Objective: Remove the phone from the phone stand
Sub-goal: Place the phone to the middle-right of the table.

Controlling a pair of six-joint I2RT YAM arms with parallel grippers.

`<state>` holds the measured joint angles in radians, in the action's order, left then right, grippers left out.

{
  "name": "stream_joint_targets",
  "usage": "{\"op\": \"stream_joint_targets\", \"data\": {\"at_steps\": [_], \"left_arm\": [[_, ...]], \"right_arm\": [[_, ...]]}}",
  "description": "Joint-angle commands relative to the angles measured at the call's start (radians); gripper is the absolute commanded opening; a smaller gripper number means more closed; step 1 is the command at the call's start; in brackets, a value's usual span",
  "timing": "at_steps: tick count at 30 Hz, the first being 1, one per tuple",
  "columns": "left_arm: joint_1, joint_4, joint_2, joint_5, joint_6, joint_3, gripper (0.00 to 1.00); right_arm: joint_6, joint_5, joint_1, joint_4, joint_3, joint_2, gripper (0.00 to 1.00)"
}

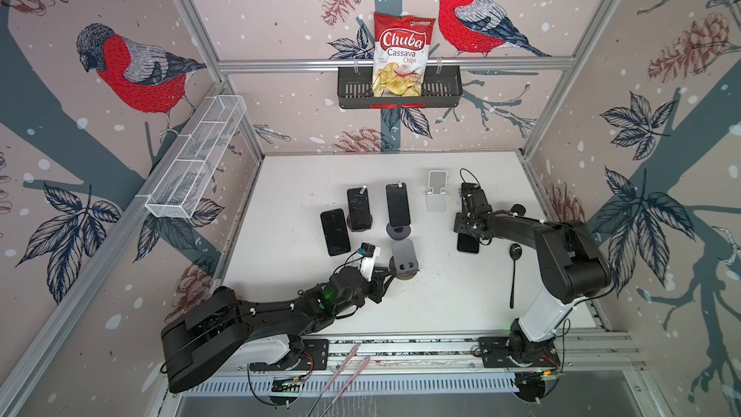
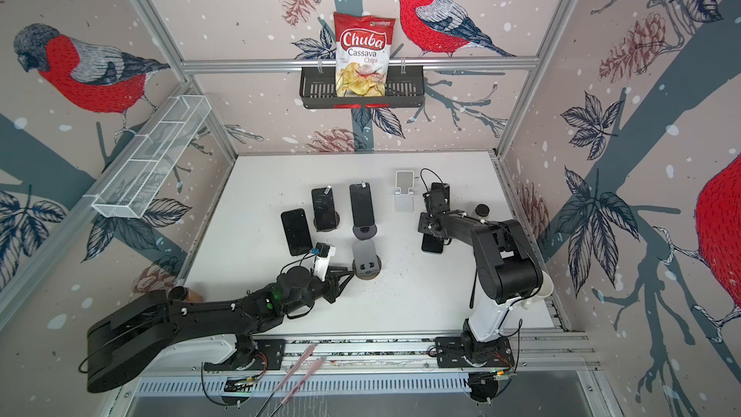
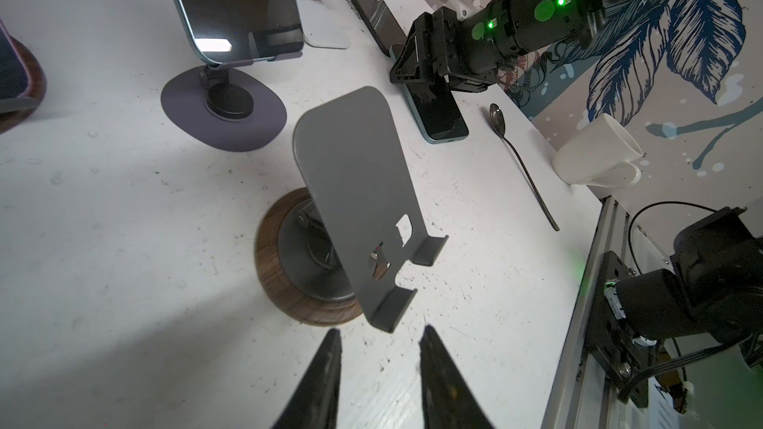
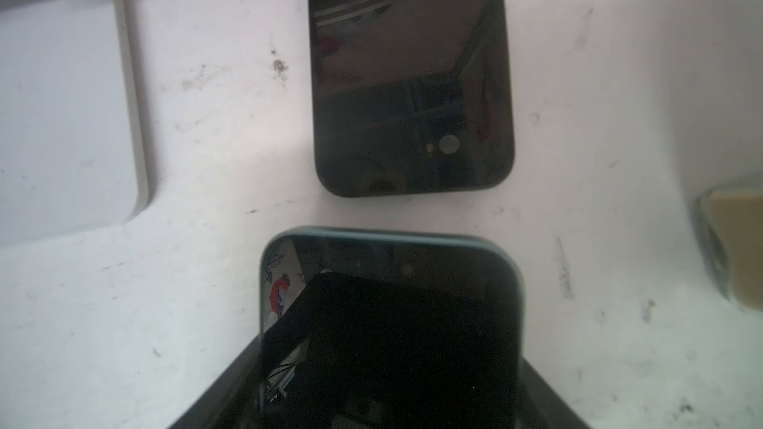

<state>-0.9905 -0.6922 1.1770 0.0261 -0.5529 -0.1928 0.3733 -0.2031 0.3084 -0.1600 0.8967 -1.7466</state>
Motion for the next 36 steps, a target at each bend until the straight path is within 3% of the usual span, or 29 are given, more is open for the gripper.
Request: {"op": "stream_joint_targets", "data": {"at_steps": [1,36], "left_arm": [[0.000,-0.020,0.000,-0.008,-0.001,-0.004,0.33],[0.000,-0.028,0.008,-0.020,-0.004,0.004,0.33]], "right_arm": [[0.006,0.031,0.009,-0.153,-0.004,-0.022,0.73],[0.024,0.086,0.011,-0.164,-0.041,0.004,0.78]]}}
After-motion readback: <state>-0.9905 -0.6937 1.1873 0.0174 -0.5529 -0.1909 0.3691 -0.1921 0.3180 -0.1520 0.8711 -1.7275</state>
